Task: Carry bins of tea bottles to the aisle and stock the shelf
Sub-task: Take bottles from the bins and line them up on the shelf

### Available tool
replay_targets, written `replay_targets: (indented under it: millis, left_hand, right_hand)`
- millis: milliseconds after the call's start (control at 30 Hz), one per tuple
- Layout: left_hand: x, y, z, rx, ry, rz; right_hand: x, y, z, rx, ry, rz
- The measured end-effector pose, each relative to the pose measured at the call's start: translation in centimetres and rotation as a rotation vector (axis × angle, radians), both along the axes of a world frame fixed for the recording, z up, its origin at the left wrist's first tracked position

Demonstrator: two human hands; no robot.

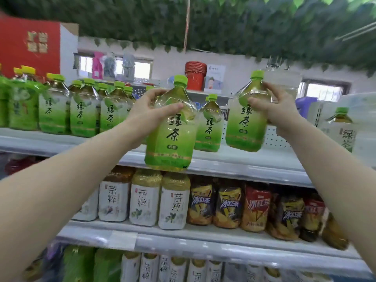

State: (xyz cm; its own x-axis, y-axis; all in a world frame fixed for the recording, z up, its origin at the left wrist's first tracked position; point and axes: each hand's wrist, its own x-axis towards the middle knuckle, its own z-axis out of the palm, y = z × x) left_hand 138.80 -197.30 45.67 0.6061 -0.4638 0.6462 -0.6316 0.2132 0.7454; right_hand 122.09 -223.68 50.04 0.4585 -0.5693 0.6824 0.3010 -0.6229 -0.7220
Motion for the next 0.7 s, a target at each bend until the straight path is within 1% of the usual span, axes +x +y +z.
replay_targets:
  millis: [167, 300, 433, 567, 633, 667, 700]
  left_hand:
    - [0.8, -3.0, 0.6, 0.018, -0.001, 0.010]
    - [2.1, -4.7, 0.7, 0.027, 0.000, 0.042]
    - [2.5, -5.4, 0.3, 0.020, 0.041, -0.022]
    - [2.2, -6.0, 0.0, 0.008, 0.048, -0.039]
    - [1.9, -6.2, -0.3, -0.007, 0.049, -0.041]
    - [1.7, -6.3, -0.4, -0.007, 0.047, -0.045]
    - [1.5, -6.3, -0.5, -0.001, 0.045, -0.049]
  right_hand:
    - [2.3, -4.6, -0.2, -0.001, 0.060, 0.039]
    - [4.4, -8.0, -1.8, 0.023, 0.107, 0.088]
    - [5.9, -11.3, -3.5, 0.028, 0.137, 0.097]
    - [6.8, -12.4, -4.2, 0.011, 0.137, 0.189]
    - [7.0, -12.2, -4.2, -0.019, 0.192, 0.133]
    - [7.3, -12.1, -4.1, -0.084, 0.237, 0.057]
    - [7.4, -11.6, -3.8, -0.203, 0.303, -0.054]
